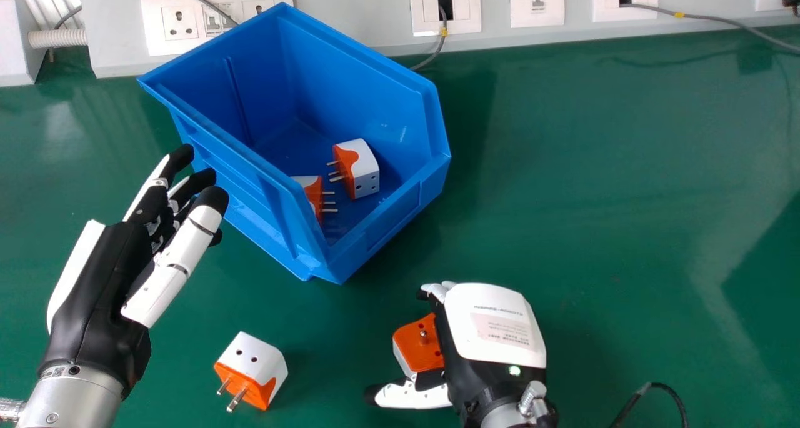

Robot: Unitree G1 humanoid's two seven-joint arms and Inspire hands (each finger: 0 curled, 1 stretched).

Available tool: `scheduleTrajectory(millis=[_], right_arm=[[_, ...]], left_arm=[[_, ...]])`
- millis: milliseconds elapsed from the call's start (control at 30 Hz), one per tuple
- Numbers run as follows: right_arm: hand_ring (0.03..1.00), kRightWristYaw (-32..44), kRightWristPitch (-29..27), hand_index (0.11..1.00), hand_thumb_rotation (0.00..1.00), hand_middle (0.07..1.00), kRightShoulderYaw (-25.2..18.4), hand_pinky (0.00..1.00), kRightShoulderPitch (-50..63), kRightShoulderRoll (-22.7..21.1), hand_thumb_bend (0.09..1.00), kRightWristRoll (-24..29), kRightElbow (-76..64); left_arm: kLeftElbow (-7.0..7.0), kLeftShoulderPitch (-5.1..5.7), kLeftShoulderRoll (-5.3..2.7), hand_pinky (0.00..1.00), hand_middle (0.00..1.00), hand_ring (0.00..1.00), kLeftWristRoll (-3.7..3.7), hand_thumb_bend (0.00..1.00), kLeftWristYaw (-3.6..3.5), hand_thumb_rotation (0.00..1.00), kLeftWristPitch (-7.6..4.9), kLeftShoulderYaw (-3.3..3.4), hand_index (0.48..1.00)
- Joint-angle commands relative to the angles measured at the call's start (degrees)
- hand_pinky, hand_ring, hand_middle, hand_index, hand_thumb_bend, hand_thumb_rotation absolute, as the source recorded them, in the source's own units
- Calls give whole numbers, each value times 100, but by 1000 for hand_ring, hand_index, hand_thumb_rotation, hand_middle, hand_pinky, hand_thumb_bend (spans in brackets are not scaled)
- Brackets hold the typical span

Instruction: Pick all objects and put in blue box

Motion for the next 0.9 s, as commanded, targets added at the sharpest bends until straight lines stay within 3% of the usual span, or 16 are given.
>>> scheduleTrajectory(millis=[0, 167, 400, 733, 867], right_arm=[[812, 88, -22, 807, 506, 857, 81, 726, -23, -23, 706, -2, 8], [816, 95, -77, 811, 460, 861, 109, 730, -12, -129, 708, 6, -11], [822, 151, -220, 813, 378, 866, 155, 733, -69, -294, 714, 19, 41], [818, 19, -685, 814, 320, 862, 244, 734, -289, -711, 704, -67, 278], [812, -207, -907, 807, 296, 853, 230, 731, -356, -840, 640, -61, 448]], left_arm=[[-144, -79, 76, 820, 920, 905, -38, 484, 13, 703, -62, 73, 955], [-128, -109, 78, 819, 920, 904, -52, 483, 12, 704, -48, 82, 955], [-81, -205, 121, 819, 920, 904, -85, 477, -7, 705, 22, 143, 954], [-21, -301, 148, 821, 929, 909, -81, 457, -11, 707, 38, 134, 955], [23, -332, 155, 822, 933, 912, -70, 452, -15, 710, 16, 128, 957]])
